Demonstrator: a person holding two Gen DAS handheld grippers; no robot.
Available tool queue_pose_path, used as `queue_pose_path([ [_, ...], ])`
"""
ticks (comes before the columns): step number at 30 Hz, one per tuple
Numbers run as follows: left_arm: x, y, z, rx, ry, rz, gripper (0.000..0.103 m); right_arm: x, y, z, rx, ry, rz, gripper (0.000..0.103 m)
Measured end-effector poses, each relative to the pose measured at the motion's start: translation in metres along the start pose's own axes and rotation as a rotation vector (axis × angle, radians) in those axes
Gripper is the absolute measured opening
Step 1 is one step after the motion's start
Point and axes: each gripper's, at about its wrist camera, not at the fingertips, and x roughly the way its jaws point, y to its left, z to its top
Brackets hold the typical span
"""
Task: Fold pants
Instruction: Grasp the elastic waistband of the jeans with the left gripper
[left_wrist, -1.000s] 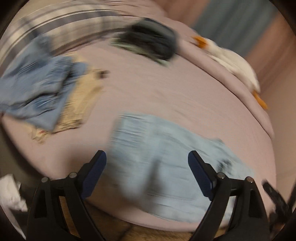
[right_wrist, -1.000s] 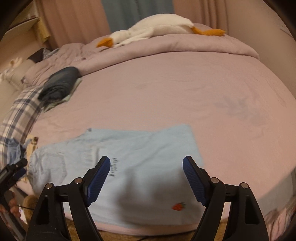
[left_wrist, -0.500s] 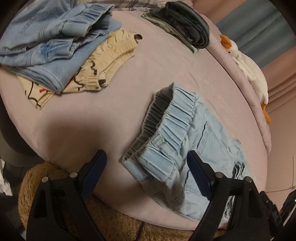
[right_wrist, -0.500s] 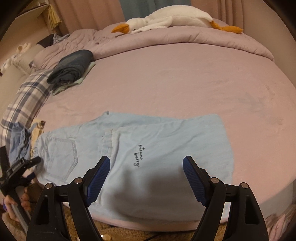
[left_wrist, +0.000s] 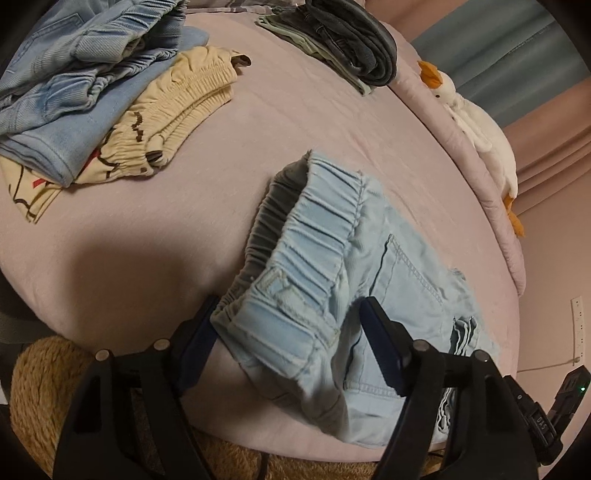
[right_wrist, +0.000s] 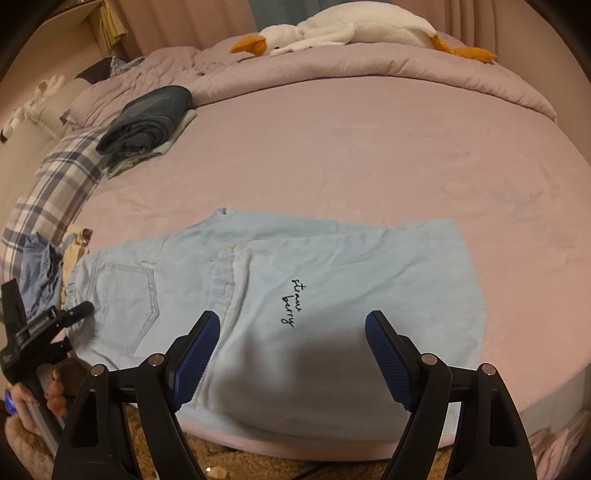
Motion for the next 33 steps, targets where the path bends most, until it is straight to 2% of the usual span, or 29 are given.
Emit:
queue_pose_path([
  [2, 0.001, 0.001, 0.001, 0.001, -0.003, 0.011, 0.065, 0.001, -0.002, -0.001, 0.009, 0.006, 0.002, 0.081],
  [15, 0.002, -0.008, 0.000, 0.055, -0.015, 0.058, 0.047, 0.001, -0.005, -0.005, 0.015, 0.020, 0.011, 0.081],
  [22, 0.001, -0.005, 0.002, 0.023, 0.003, 0.024, 0.042, 0.002, -0.012, -0.006, 0.033, 0.028, 0.002, 0.081],
  [33, -0.016, -0.020, 0.001, 0.041, -0.017, 0.003, 0.038, 0.001, -0.013, -0.006, 0.034, 0.025, 0.000, 0.081],
])
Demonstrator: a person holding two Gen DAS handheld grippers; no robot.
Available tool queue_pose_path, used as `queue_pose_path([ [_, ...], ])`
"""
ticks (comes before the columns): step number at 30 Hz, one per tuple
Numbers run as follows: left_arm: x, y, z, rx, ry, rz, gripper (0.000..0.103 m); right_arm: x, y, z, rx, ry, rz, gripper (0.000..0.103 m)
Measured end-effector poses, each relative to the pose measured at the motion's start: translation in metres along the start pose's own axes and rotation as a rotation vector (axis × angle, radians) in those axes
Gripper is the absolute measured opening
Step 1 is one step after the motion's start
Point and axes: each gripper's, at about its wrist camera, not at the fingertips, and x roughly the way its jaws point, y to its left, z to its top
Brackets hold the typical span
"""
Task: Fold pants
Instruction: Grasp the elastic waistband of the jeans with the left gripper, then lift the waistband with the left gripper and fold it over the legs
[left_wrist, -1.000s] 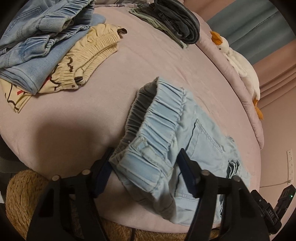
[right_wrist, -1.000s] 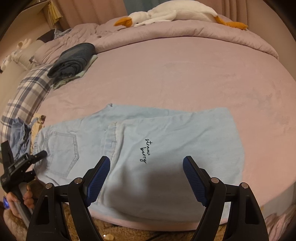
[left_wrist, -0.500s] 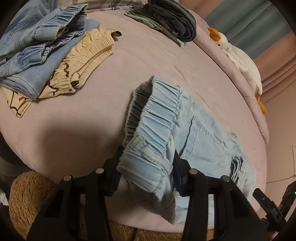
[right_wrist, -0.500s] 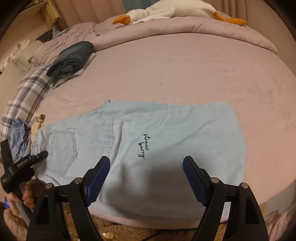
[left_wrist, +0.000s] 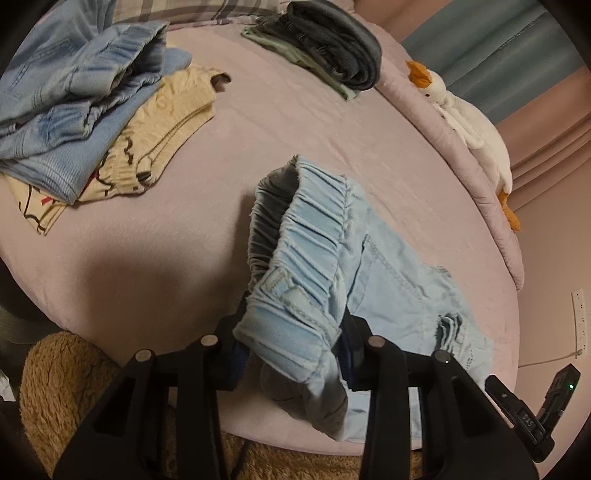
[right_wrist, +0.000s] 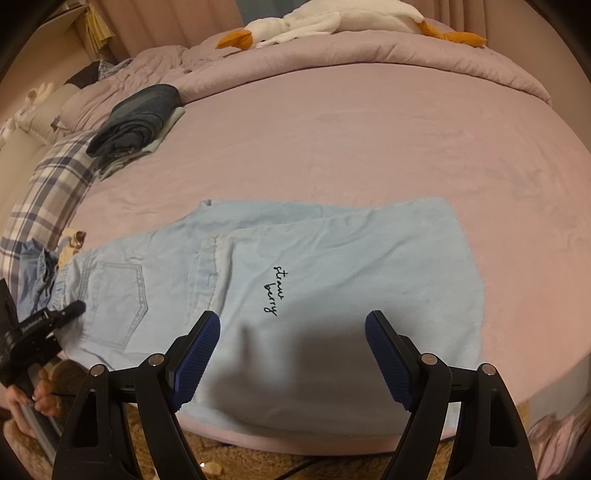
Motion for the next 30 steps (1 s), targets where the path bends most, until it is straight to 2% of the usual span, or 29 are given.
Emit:
queue_pose_path([
  [22, -0.026, -0.050, -0.008, 0.126, -0.060, -0.036, 0.037, 0.002, -0.006, -0.002, 0.020, 0.005, 0.013, 0.081],
  [30, -0.031, -0.068, -0.010, 0.175, -0.057, -0.087, 0.036, 0.001, -0.008, -0.003, 0.028, 0.002, 0.013, 0.081],
])
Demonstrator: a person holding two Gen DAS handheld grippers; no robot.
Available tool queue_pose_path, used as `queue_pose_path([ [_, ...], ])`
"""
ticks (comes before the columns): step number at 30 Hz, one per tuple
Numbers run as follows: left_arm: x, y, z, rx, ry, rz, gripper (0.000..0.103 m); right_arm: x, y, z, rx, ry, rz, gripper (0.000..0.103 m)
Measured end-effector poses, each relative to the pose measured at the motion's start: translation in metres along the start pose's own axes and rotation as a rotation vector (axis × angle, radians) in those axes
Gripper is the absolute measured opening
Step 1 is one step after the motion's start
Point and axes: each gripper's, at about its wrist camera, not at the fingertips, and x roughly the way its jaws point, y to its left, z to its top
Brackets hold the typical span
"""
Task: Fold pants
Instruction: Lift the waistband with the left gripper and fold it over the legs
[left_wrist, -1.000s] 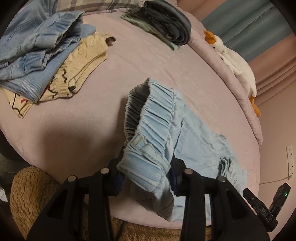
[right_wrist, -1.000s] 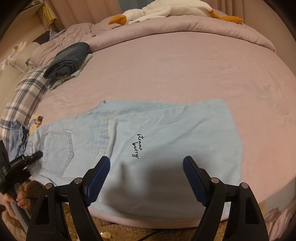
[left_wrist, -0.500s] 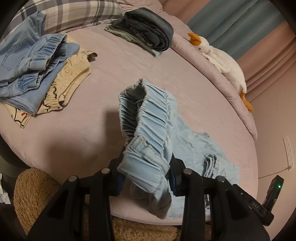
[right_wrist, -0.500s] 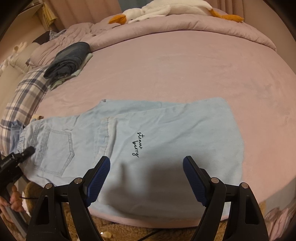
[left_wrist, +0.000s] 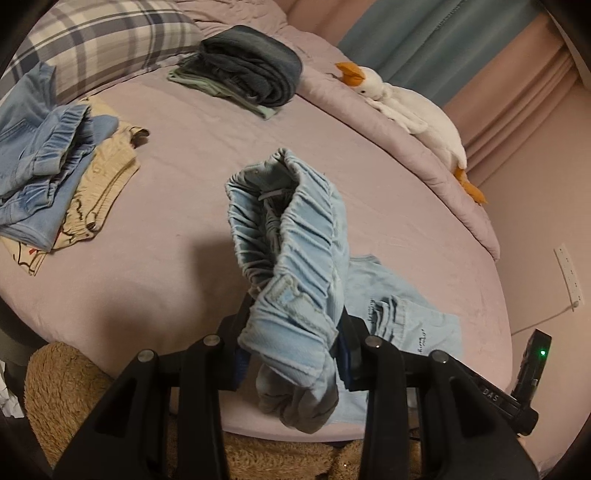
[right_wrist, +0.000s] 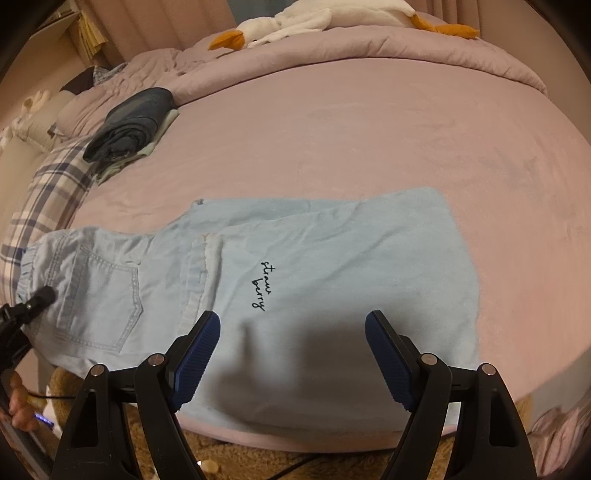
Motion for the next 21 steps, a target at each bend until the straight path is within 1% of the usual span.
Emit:
queue_pose_path([
  [21, 0.005, -0.031, -0.002, 0.096, 0.029, -0.030, 0.036, -0.004, -0.011, -0.007, 0.031, 0.003, -0.003, 0.081],
])
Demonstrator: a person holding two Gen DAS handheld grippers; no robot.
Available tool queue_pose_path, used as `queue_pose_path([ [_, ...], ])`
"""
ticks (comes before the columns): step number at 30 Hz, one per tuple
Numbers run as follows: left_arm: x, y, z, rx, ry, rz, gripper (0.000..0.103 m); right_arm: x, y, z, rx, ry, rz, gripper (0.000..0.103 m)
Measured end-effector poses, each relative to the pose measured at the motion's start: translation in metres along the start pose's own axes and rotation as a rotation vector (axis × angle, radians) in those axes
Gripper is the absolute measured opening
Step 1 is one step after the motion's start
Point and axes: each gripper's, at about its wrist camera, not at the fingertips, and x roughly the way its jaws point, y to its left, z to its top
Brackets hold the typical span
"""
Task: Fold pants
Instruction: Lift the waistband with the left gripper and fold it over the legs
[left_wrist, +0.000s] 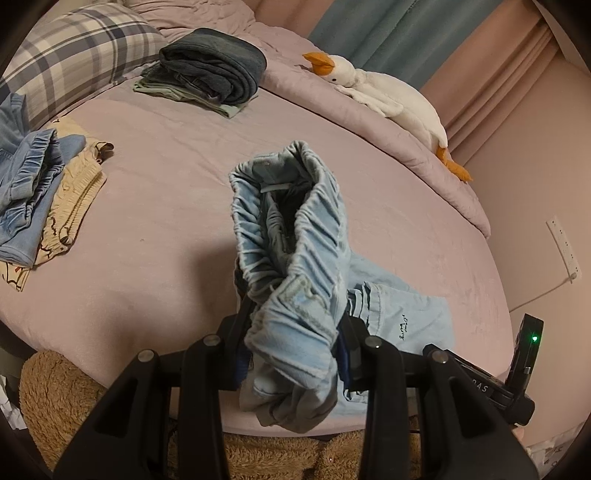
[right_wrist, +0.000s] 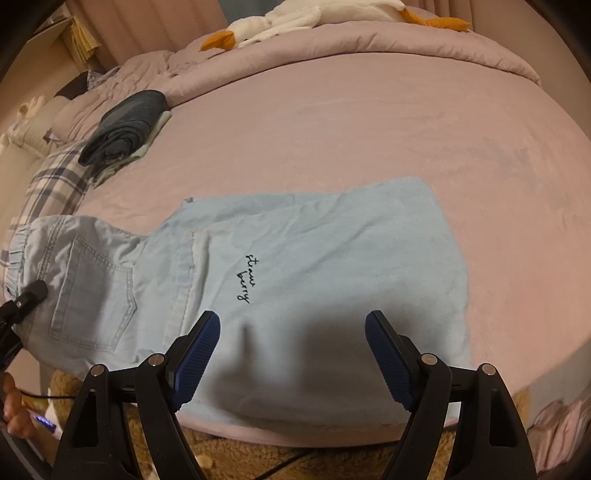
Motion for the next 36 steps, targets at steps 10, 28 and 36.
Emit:
queue_pose_path([
  [10, 0.006, -0.011, 0.000, 0.040, 0.016, 0.001, 0.036, 0.002, -0.006, 0.000, 0.020, 0.002, 0.004, 0.081],
  [28, 0.022, -0.038, 0.003, 0.126, 0.061, -0.042, 0.036, -0.004, -0.023, -0.004, 0.072, -0.026, -0.009, 0.081],
  [36, 0.033, -0.061, -0.001, 0.192, 0.098, -0.085, 0.036, -0.007, -0.033, -0.004, 0.094, -0.037, -0.014, 0.081],
])
